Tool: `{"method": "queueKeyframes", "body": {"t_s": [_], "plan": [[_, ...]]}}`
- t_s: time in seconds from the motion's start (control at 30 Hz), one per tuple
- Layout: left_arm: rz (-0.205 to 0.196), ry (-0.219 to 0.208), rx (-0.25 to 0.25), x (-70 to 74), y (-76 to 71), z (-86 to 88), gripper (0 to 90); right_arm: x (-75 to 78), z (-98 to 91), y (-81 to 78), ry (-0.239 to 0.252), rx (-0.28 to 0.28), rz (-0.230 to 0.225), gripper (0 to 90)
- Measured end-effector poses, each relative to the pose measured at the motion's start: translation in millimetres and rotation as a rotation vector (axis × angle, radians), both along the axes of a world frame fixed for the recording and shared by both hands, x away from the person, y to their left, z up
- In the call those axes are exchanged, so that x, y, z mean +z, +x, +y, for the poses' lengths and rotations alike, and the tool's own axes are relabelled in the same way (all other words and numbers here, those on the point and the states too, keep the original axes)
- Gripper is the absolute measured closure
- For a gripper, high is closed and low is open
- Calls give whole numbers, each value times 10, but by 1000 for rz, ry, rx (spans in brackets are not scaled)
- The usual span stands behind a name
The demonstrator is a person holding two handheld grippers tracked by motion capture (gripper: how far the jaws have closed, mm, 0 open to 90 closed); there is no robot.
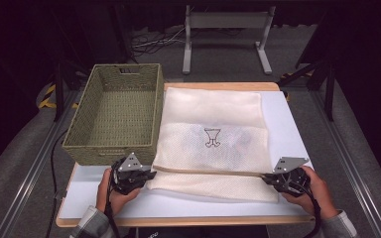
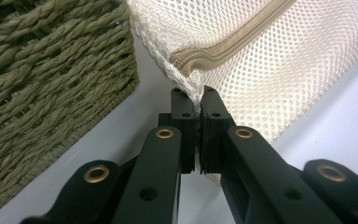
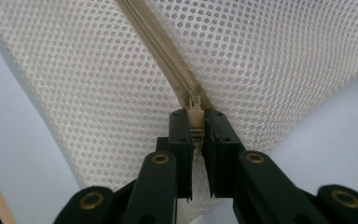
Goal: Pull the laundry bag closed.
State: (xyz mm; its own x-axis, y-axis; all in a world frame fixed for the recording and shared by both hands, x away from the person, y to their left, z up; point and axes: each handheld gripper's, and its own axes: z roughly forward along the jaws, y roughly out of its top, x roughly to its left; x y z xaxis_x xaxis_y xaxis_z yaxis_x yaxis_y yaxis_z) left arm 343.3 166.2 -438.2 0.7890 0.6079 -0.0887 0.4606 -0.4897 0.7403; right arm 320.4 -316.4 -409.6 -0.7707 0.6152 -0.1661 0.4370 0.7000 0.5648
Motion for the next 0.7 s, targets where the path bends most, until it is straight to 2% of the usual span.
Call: {"method": "queueKeyframes", "body": {"t_s": [0.07, 0.13, 0.2, 0.27, 0.33, 0.37, 0.47, 0.7], "plan": [[3, -1, 3, -1, 0, 1, 871, 4, -20, -3, 10, 1, 1, 820], [3, -1, 2, -1, 1, 2, 871, 3, -30, -9, -20, -9, -8, 820], [1, -3, 0, -2, 1, 7, 871, 0, -48, -14, -8, -11, -8, 820], [3, -5, -1, -7, -1, 8, 871, -9, -53, -23, -39, -14, -21, 820], [4, -2, -2, -8, -3, 7, 871, -13, -66, -27, -34, -21, -18, 820], [4, -2, -2, -8, -3, 7, 871, -19, -74, -24, -54, -27, -23, 820], [7, -5, -4, -9, -6, 7, 871, -25, -89, -24, -41, -31, -19, 819], [7, 0, -12, -13, -16, 4, 870, -26, -84, -24, -54, -35, -19, 820]]}}
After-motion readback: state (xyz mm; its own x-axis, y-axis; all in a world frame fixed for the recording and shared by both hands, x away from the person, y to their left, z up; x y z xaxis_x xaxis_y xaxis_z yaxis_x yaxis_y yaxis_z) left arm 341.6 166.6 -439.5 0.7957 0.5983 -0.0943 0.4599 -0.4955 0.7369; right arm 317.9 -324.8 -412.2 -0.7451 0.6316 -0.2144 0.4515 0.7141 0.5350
